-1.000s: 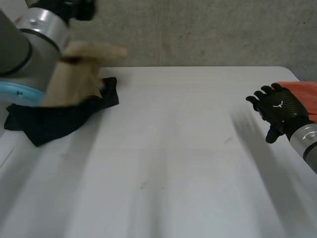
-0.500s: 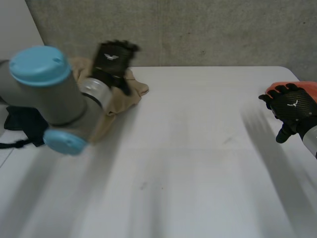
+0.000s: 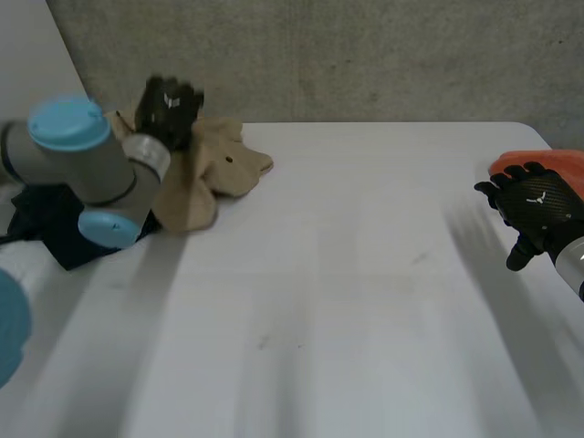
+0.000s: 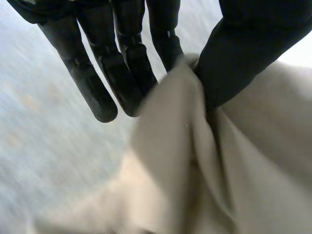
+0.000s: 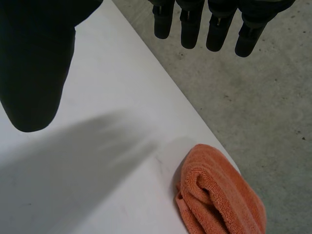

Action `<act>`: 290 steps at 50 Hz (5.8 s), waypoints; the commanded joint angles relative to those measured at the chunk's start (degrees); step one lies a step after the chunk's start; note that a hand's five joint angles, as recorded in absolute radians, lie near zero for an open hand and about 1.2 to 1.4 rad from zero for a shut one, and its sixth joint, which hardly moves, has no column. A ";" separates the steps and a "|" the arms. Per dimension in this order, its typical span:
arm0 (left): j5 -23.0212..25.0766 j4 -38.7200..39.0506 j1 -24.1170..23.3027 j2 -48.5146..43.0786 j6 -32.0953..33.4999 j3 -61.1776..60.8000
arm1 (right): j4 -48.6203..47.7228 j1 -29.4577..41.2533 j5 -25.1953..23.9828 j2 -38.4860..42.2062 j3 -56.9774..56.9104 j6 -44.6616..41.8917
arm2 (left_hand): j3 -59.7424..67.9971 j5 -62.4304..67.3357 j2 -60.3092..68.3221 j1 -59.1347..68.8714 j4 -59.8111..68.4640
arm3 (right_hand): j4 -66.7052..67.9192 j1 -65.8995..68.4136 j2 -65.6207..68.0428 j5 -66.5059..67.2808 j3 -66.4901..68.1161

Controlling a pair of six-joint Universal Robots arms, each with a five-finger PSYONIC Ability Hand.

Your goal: Fold the laundry.

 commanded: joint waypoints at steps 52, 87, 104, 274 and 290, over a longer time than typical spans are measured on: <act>-7.91 -17.27 -17.44 30.00 -22.60 -29.99 | 35.23 12.62 1.51 -10.86 -10.65 21.95 | -44.89 -43.13 -45.40 -42.80 -45.46 | -2.04 -2.79 -2.28 -2.55 -2.03; -18.02 2.94 -23.09 43.52 -15.65 -34.57 | 12.72 28.20 22.87 -12.44 -19.24 11.85 | 12.10 13.86 11.59 14.19 11.53 | 67.96 67.21 67.72 67.45 67.97; -14.32 -4.35 -21.06 60.24 -23.21 -25.51 | 27.58 24.77 20.50 -21.67 -47.99 12.55 | 12.10 13.86 11.59 14.19 11.53 | 67.96 67.21 67.72 67.45 67.97; -7.12 18.76 -9.72 21.83 -4.58 -13.90 | -14.61 21.08 19.35 13.57 -45.54 15.10 | 12.10 13.86 11.59 14.19 11.53 | 67.96 67.21 67.72 67.45 67.97; -7.20 14.37 -11.39 16.38 -3.79 -41.58 | 1.56 21.78 14.34 25.61 -31.49 3.25 | 12.10 13.86 11.59 14.19 11.53 | 67.96 67.21 67.72 67.45 67.97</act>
